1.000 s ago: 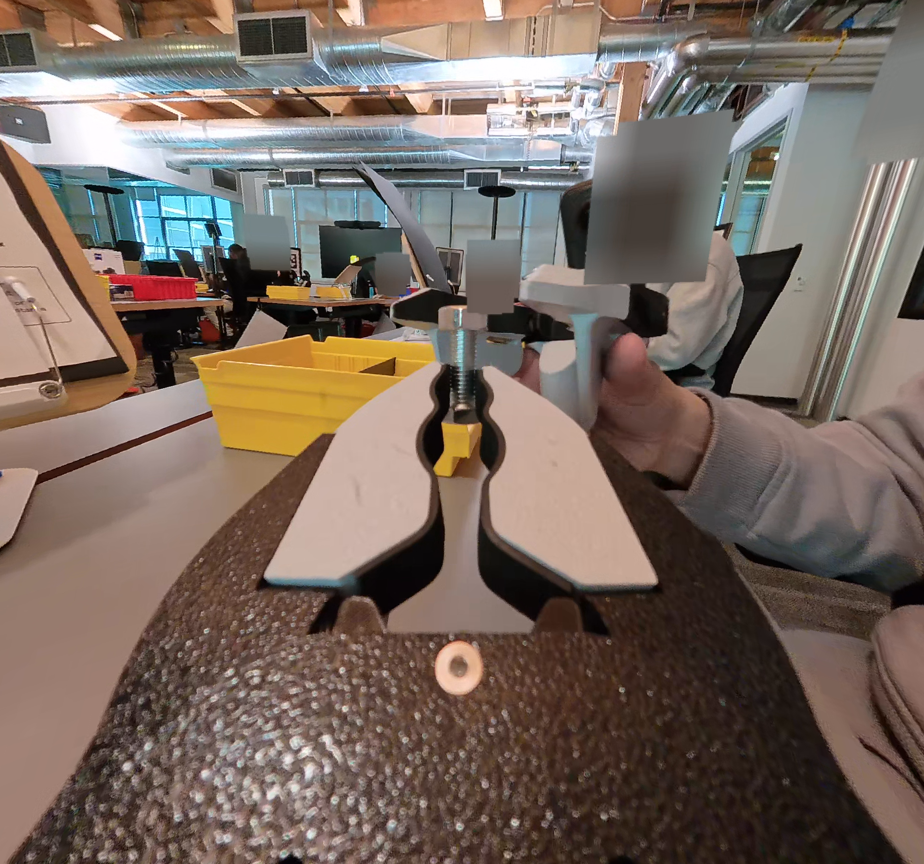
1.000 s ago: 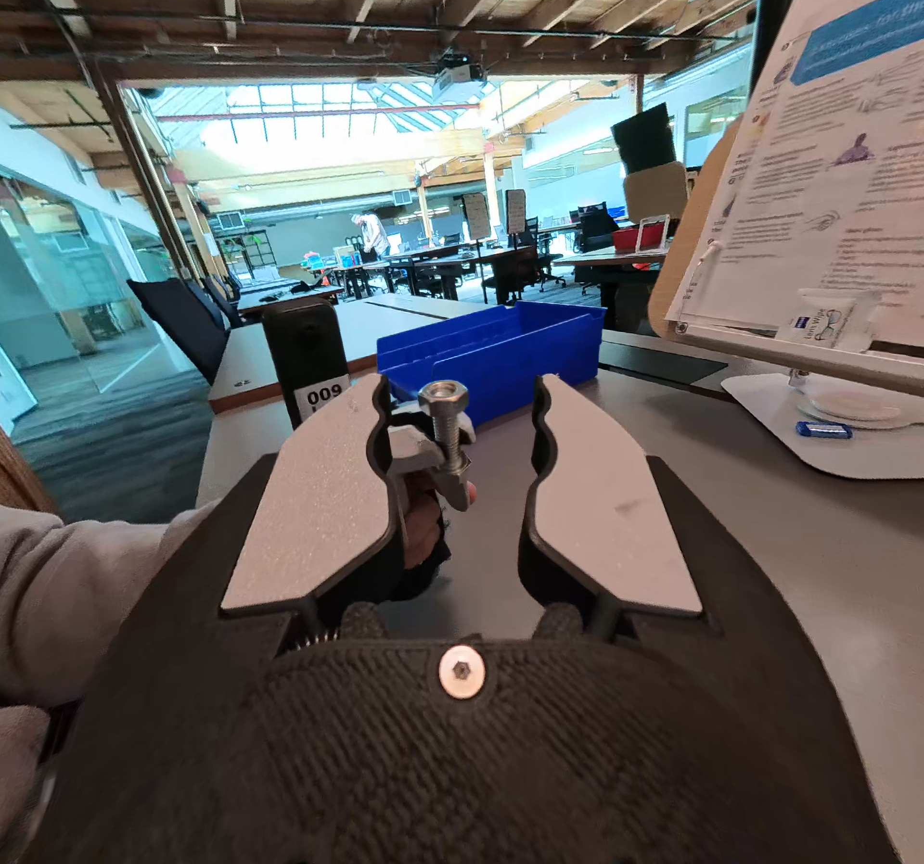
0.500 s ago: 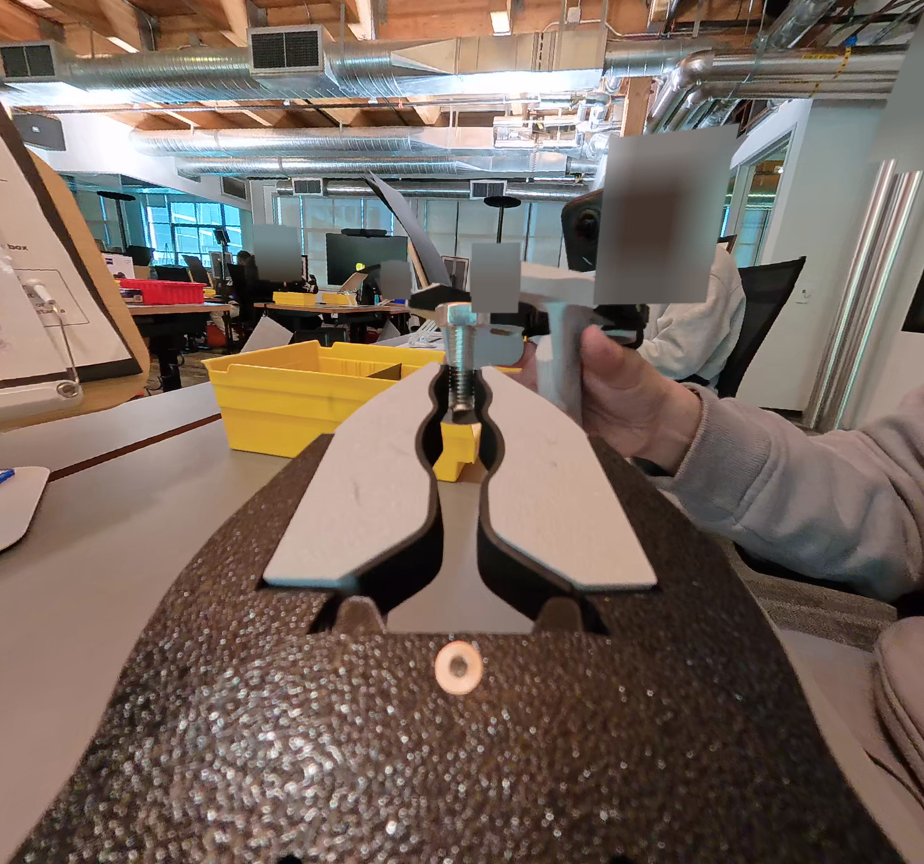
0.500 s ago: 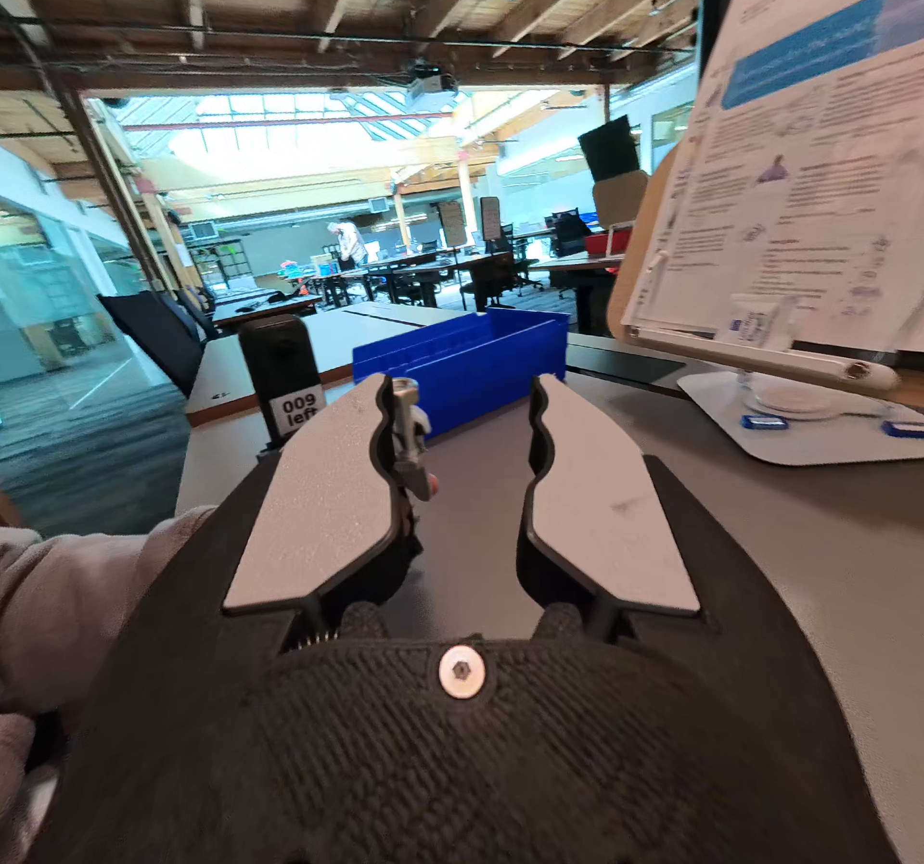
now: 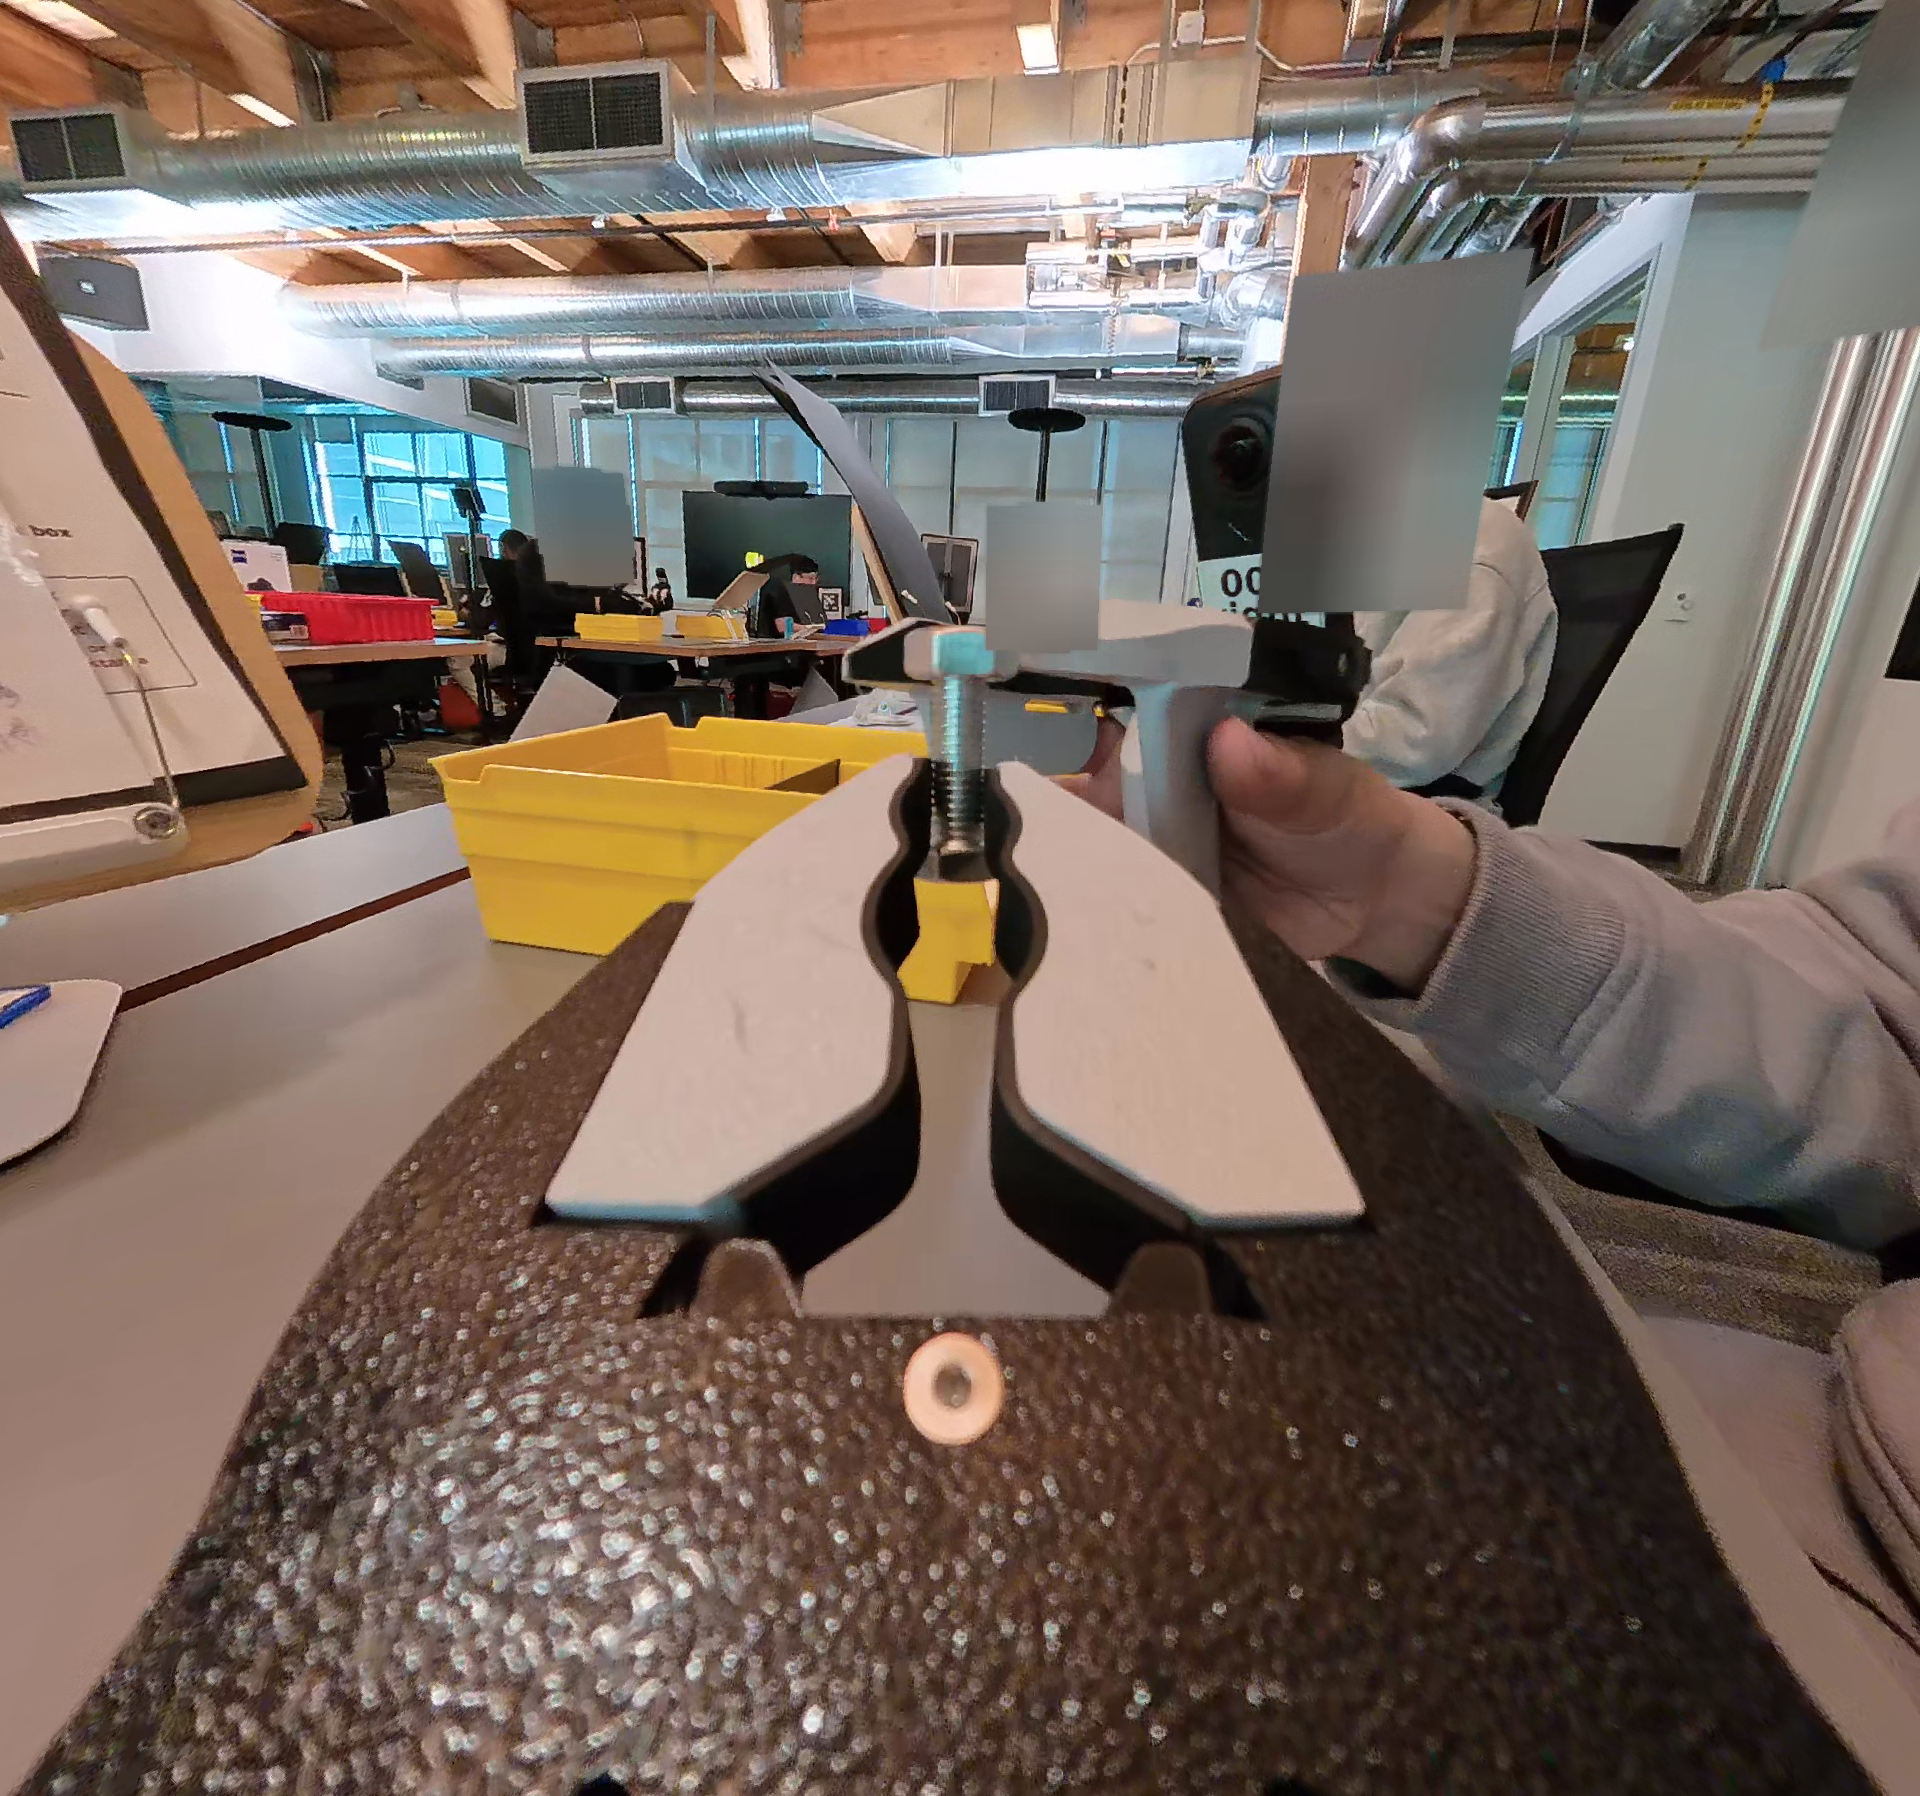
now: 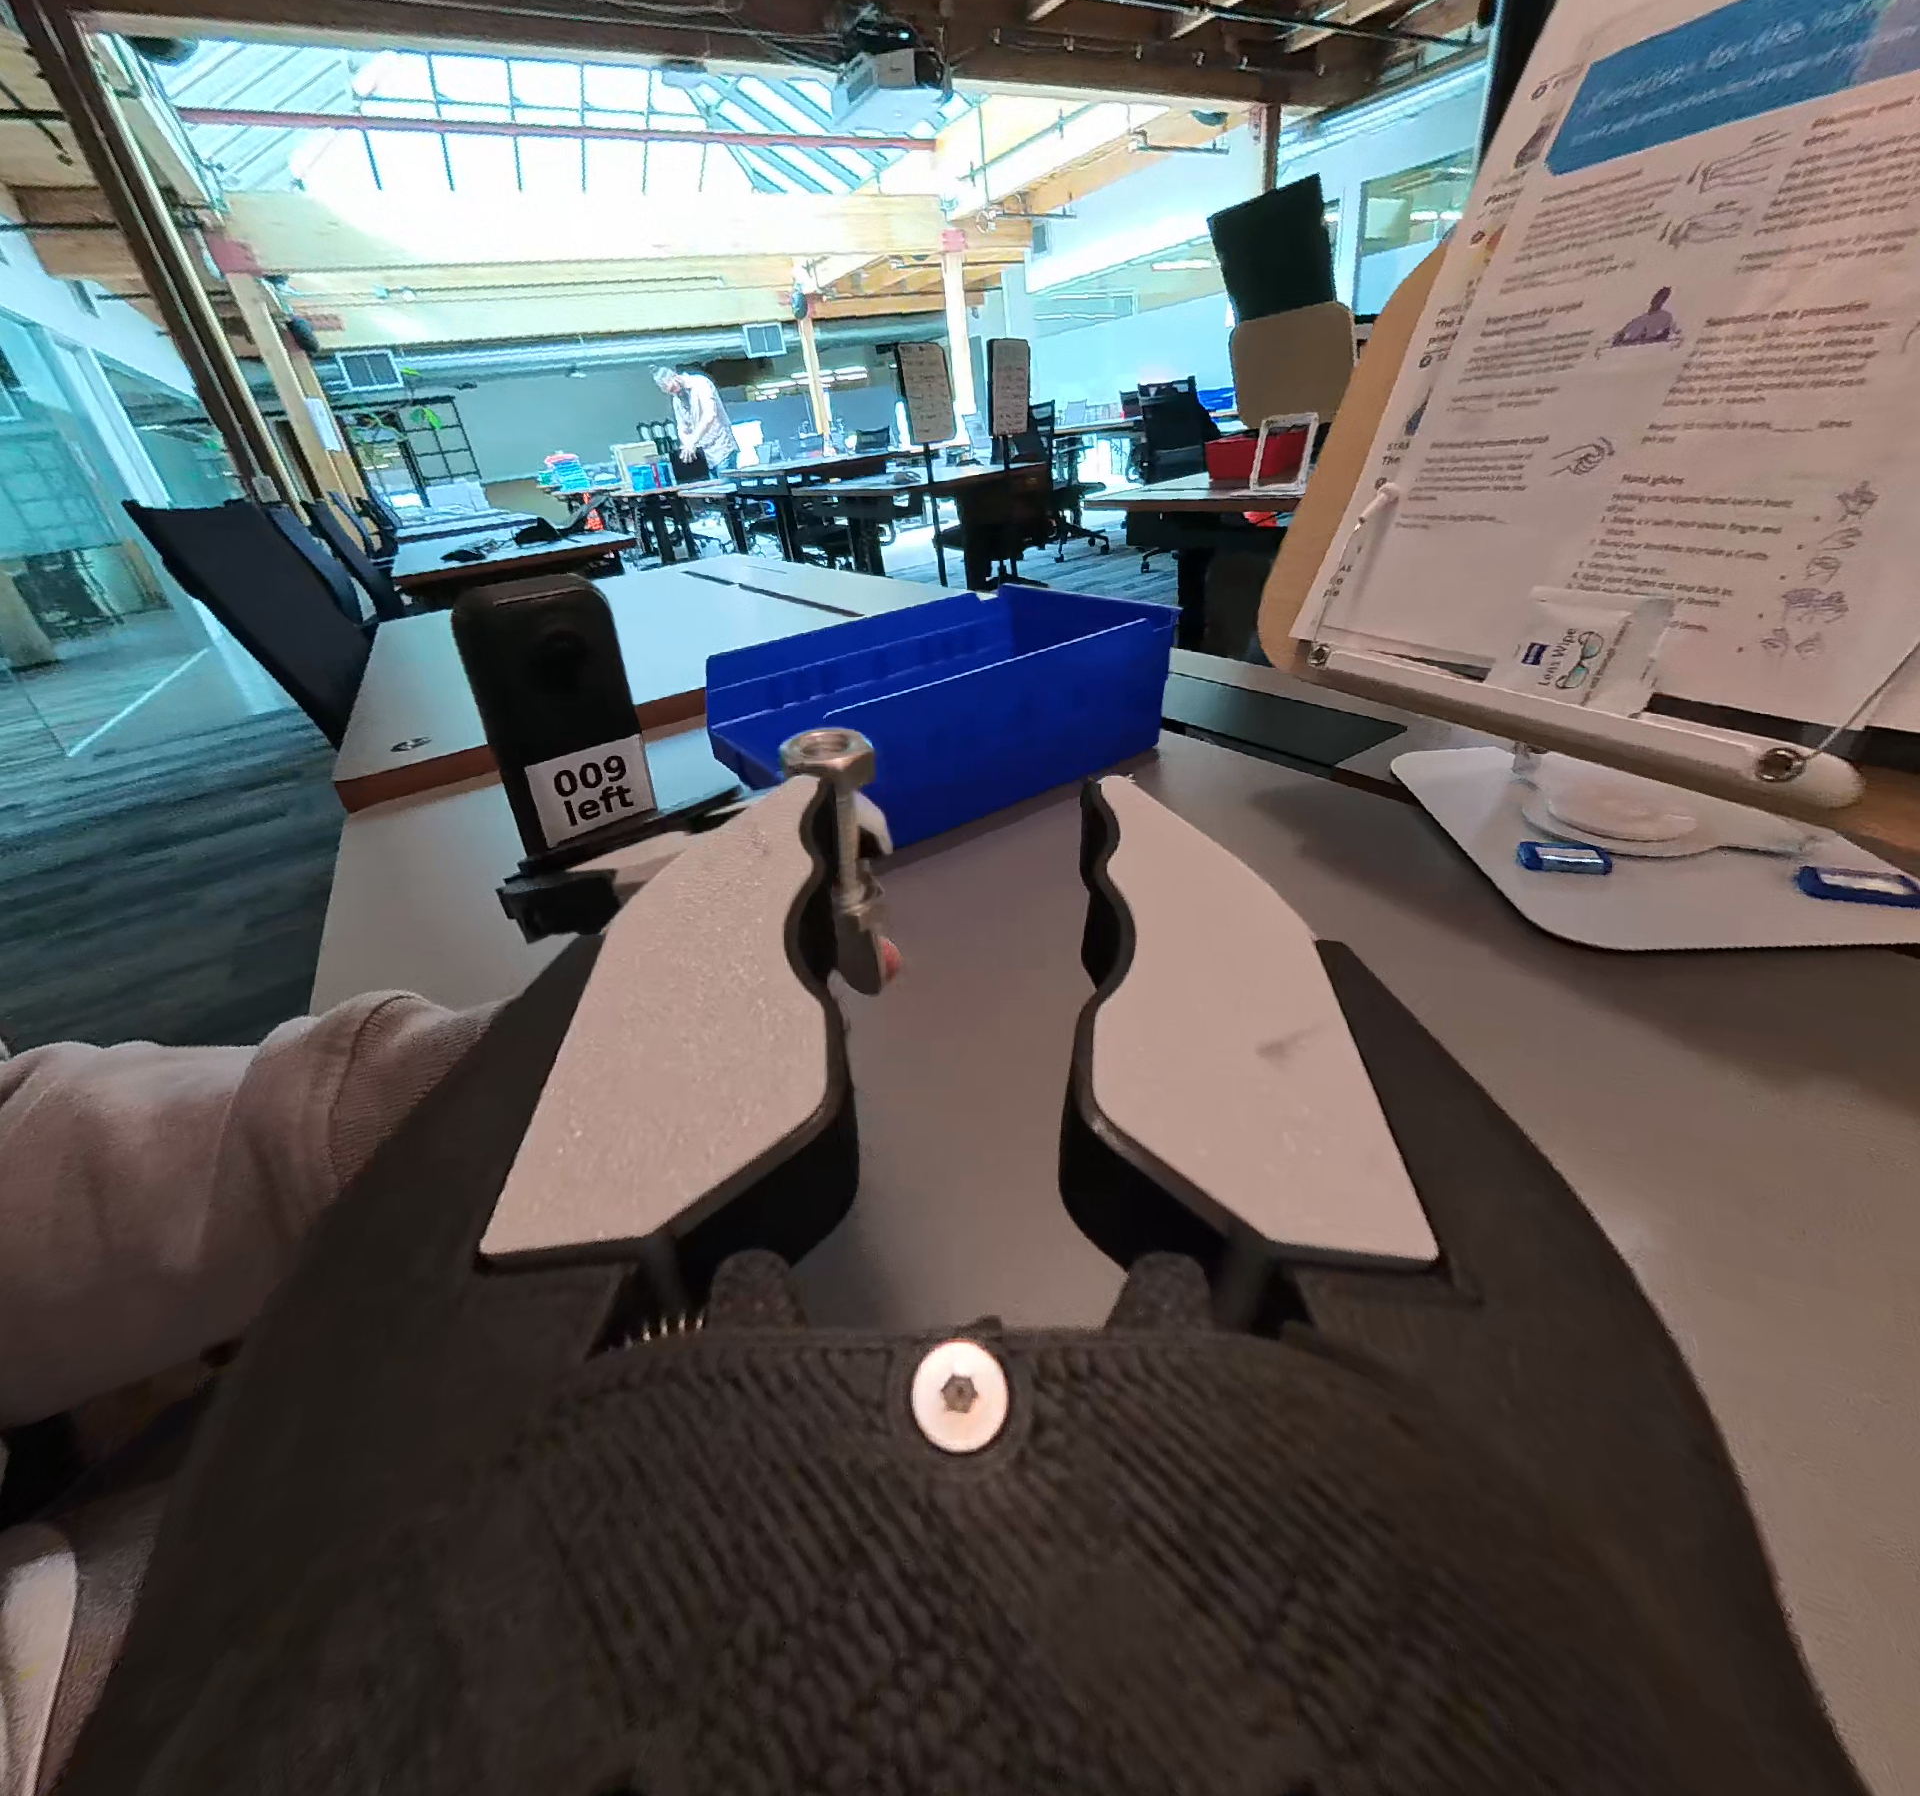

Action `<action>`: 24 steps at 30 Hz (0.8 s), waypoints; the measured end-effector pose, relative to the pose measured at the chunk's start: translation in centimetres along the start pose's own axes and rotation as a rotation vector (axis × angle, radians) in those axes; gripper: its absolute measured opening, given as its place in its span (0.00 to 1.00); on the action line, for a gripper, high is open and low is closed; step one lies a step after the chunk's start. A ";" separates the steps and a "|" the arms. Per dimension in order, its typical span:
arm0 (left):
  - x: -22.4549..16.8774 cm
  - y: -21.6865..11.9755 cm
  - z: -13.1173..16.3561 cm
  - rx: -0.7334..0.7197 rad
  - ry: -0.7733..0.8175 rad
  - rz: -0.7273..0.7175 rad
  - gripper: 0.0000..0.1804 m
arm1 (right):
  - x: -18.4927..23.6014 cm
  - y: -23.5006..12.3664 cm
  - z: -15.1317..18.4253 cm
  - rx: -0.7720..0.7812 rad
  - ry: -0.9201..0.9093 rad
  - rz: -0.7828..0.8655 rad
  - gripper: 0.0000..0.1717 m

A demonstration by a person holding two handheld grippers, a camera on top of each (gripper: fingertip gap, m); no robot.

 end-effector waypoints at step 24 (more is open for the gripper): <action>0.0 0.2 0.3 0.024 0.057 -0.038 0.05 | 1.9 1.4 0.2 -0.026 0.031 0.065 0.20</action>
Point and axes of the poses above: each gripper's, where its closed fingertips meet, y out along the fingers, z out of its underside, x = y × z across the jaws, the point moved 3 cm from there along -y, back along the fingers, and after that the axes turned 12 degrees about -y, right-handed, at the moved point
